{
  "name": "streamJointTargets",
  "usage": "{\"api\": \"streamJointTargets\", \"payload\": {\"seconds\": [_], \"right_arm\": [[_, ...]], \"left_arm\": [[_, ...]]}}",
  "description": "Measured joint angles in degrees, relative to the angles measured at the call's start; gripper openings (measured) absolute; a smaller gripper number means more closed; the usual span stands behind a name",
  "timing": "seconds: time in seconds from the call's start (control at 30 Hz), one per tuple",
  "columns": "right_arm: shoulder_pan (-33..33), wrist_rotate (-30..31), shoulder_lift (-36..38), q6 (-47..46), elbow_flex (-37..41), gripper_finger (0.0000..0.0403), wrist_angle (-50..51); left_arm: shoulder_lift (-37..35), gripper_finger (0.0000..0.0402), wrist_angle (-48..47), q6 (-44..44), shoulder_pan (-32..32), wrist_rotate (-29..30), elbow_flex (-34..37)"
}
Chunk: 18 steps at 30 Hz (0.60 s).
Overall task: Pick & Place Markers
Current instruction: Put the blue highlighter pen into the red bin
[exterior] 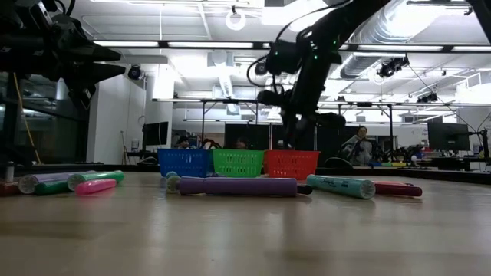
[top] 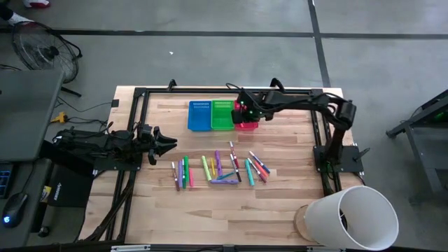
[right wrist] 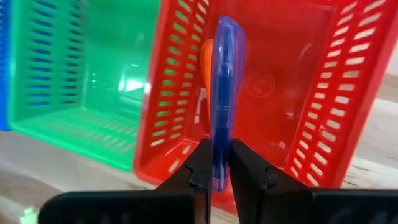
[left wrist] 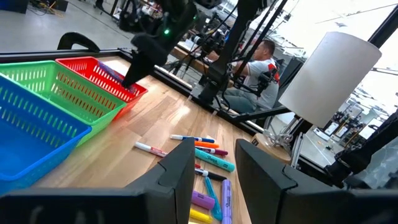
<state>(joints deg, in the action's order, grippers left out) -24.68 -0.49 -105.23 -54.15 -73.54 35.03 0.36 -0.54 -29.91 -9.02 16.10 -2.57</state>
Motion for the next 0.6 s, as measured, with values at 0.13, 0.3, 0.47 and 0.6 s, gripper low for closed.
{"api": "streamJointTargets", "payload": {"seconds": [0.13,0.3,0.47,0.6], "right_arm": [[-0.5,0.0,-1.3,-0.9,0.0,0.0033,0.0],[-0.5,0.2,-1.6,-0.9,0.1,0.0039,0.2],[-0.5,0.3,-1.6,-0.9,0.1,0.0040,0.2],[-0.4,0.4,-1.6,0.1,0.1,0.0041,0.2]], "left_arm": [[0.0,0.0115,0.0,0.0,0.0,0.0,0.0],[0.0,0.0115,0.0,0.0,0.0,0.0,0.0],[0.0,0.0115,0.0,0.0,0.0,0.0,0.0],[0.0,0.0115,0.0,0.0,0.0,0.0,0.0]]}}
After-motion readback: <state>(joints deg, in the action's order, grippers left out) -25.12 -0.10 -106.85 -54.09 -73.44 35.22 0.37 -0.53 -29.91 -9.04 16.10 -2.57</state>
